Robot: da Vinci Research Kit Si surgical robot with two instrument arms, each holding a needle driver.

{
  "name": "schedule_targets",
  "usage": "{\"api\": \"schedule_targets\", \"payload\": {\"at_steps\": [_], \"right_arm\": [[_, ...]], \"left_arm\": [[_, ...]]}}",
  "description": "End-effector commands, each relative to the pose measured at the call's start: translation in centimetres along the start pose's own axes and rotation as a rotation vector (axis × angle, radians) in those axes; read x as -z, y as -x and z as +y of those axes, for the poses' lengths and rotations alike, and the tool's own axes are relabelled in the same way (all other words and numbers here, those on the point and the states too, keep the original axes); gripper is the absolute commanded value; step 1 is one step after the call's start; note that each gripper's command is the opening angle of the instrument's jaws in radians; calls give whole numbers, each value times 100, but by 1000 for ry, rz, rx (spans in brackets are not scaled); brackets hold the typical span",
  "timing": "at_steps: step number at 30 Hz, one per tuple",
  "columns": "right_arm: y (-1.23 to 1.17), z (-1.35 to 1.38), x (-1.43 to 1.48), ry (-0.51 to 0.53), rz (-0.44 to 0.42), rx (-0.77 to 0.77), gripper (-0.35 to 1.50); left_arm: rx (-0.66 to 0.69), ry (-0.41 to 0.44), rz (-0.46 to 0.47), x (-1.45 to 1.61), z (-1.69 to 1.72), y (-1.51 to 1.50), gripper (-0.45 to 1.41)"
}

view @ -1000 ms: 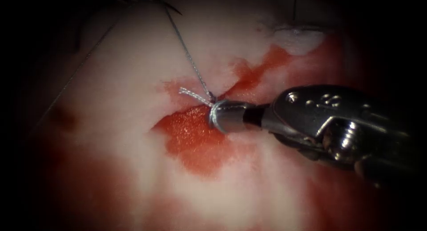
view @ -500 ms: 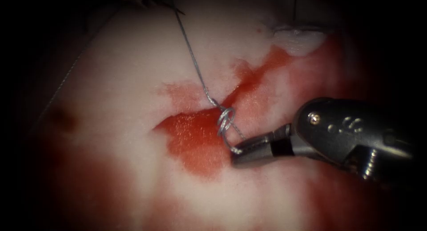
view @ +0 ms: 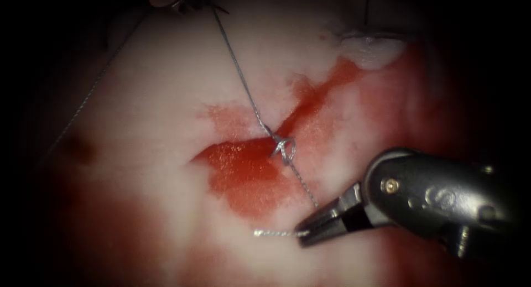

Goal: Wound Closure

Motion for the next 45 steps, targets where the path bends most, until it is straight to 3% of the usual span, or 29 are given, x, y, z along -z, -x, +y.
{"api": "schedule_targets", "payload": {"at_steps": [1,12,35,45], "right_arm": [[-14,9,-5,-12,2,21,-35],[-19,-18,-28,-132,-4,2,-35],[-19,-64,-77,-186,-10,-26,-35],[-16,-66,-79,-192,-13,-32,-35]], "left_arm": [[10,16,-1,1,5,15,-45],[11,100,-27,4,9,18,-45],[11,149,-79,12,25,35,-45],[-5,193,-109,15,24,52,-45]]}}
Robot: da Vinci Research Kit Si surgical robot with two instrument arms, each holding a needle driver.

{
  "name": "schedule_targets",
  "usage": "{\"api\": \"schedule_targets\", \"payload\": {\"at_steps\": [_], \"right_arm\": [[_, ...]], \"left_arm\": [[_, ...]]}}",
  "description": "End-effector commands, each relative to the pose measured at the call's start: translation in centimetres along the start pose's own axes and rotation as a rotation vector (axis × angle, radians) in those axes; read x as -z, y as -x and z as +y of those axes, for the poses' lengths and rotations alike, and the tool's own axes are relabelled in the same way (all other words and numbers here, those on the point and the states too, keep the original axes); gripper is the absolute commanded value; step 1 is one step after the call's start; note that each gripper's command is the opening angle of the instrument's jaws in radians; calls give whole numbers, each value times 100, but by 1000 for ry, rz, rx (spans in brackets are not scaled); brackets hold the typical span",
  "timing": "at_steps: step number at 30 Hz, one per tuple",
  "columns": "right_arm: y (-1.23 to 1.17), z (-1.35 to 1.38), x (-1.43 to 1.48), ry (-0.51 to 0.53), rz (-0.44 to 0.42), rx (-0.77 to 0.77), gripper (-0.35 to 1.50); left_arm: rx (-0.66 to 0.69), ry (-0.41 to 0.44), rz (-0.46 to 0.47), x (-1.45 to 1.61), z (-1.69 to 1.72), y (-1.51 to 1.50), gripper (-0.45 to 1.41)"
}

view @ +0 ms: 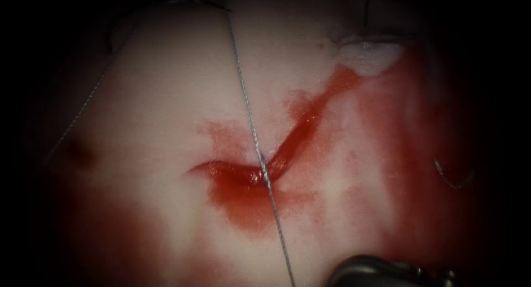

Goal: Wound Closure

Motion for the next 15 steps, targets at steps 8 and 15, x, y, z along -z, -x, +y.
{"api": "schedule_targets", "payload": {"at_steps": [8,15], "right_arm": [[-8,8,1,3,-1,6,-35],[-9,6,-1,1,-3,-2,-35]], "left_arm": [[14,52,-26,1,19,26,-45],[14,52,-27,0,18,26,-45]]}}
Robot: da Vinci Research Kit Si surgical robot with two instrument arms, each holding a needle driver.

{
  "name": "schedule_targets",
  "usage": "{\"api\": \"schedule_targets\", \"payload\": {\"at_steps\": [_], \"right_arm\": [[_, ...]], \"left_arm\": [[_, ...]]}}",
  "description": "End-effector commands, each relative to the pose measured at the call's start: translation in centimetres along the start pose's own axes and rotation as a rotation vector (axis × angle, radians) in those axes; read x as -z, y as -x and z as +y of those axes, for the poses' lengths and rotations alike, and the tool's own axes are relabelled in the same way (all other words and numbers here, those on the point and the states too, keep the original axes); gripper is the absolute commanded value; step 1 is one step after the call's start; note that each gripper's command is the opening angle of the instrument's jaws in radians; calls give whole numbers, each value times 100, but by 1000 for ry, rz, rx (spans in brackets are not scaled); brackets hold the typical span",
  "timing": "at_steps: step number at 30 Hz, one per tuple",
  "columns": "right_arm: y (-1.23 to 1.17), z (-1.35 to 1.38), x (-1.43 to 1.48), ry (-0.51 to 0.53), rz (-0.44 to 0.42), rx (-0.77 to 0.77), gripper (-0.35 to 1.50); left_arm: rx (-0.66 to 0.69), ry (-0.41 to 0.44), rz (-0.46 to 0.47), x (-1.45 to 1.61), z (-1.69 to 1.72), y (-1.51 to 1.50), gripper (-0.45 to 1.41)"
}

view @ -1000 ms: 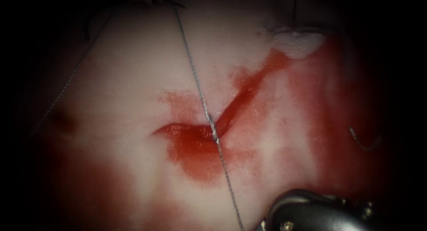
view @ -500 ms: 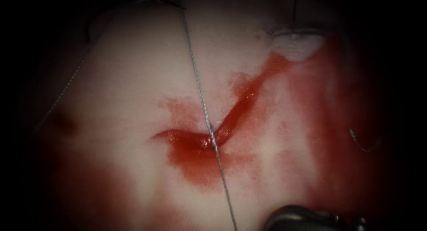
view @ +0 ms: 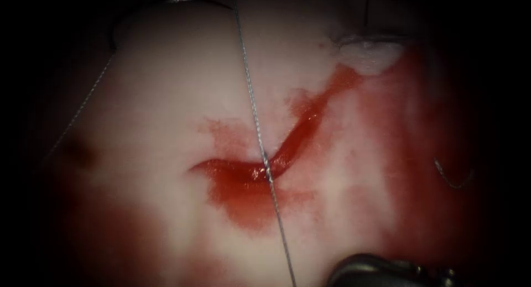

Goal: Wound Closure

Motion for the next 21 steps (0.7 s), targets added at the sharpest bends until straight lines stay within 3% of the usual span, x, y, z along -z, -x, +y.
{"api": "schedule_targets", "payload": {"at_steps": [1,21], "right_arm": [[-9,9,2,3,1,2,-35],[-4,2,-6,-16,-1,-27,-35]], "left_arm": [[6,3,-4,-2,7,13,-45],[6,4,-6,-2,7,13,-45]]}}
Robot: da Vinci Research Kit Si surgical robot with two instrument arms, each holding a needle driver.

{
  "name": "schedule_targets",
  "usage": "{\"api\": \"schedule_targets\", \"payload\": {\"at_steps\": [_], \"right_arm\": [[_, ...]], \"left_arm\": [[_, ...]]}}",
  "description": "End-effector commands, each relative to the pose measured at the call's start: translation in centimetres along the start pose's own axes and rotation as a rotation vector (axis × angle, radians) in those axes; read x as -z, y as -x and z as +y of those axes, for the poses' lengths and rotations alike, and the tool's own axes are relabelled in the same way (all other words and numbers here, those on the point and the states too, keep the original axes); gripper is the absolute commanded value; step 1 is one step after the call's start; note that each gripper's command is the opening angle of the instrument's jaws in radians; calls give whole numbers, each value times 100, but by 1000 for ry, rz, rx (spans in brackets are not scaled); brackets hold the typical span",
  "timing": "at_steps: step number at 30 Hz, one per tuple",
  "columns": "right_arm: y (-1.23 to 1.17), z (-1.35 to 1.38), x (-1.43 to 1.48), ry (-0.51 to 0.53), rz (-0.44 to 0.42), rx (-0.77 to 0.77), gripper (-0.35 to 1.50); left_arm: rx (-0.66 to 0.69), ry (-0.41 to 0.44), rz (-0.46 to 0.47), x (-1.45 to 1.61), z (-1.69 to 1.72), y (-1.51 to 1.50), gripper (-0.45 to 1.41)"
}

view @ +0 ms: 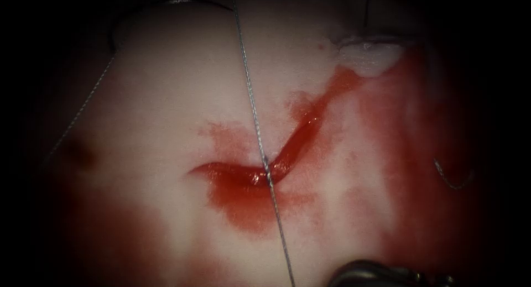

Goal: Wound Closure

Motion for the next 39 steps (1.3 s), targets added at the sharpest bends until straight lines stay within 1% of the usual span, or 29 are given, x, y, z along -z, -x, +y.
{"api": "schedule_targets", "payload": {"at_steps": [1,5,6,7,8,9,10,12,13,14,15,16,19,20,22,23,24,26,27,28,29,32,34,35,37,38,39], "right_arm": [[-9,9,3,2,1,-1,-35],[-11,12,9,-3,7,-16,-35],[-12,13,11,8,12,-29,-35],[-15,17,16,47,28,-35,-33],[-16,18,19,81,41,-39,7],[-17,20,23,115,54,-43,25],[-19,21,29,172,79,-53,57],[-21,23,39,261,109,-74,101],[-24,24,46,314,126,-93,119],[-29,26,60,391,157,-141,128],[-33,28,71,429,171,-170,131],[-39,29,83,473,184,-202,128],[-46,30,100,529,196,-233,123],[-48,29,108,555,199,-257,113],[-49,30,119,590,231,-280,104],[-48,30,123,605,241,-297,98],[-44,33,132,641,250,-321,84],[-35,35,142,679,262,-333,81],[-32,35,145,683,269,-323,79],[-27,35,151,707,304,-314,76],[-26,35,153,721,319,-311,76],[-25,35,161,752,357,-308,59],[-28,37,173,773,381,-341,-17],[-29,39,177,787,383,-357,-35],[-29,41,179,804,384,-371,-35],[-27,45,179,882,378,-393,-35],[-25,48,179,917,372,-408,-35]], "left_arm": [[6,3,-3,-2,6,13,-45],[6,4,-3,-1,6,12,-45],[7,5,-7,-1,6,12,-45],[4,-24,-19,-1,5,11,-45],[1,-63,-26,-1,5,10,-45],[-1,-84,-28,0,5,8,-45],[-4,-103,-30,3,4,5,-45],[-10,-146,-50,12,4,-2,-45],[-13,-164,-57,16,4,-4,-45],[-22,-225,-71,31,5,-12,-45],[-32,-278,-73,46,9,-18,-45],[-12,-355,-78,67,15,-25,-45],[27,-448,-84,99,24,-33,-45],[77,-512,-83,123,30,-43,-45],[102,-584,-82,141,33,-53,-45],[122,-614,-80,152,35,-62,-45],[111,-637,-100,166,37,-74,-45],[84,-646,-121,179,39,-89,-45],[79,-642,-119,179,39,-92,-45],[70,-629,-113,174,39,-95,-45],[65,-624,-110,169,40,-96,-45],[51,-621,-109,158,43,-97,-45],[41,-599,-98,147,49,-100,-45],[39,-589,-102,144,51,-100,-45],[38,-584,-101,142,52,-100,-45],[40,-578,-103,140,52,-99,-45],[41,-576,-104,139,52,-98,-45]]}}
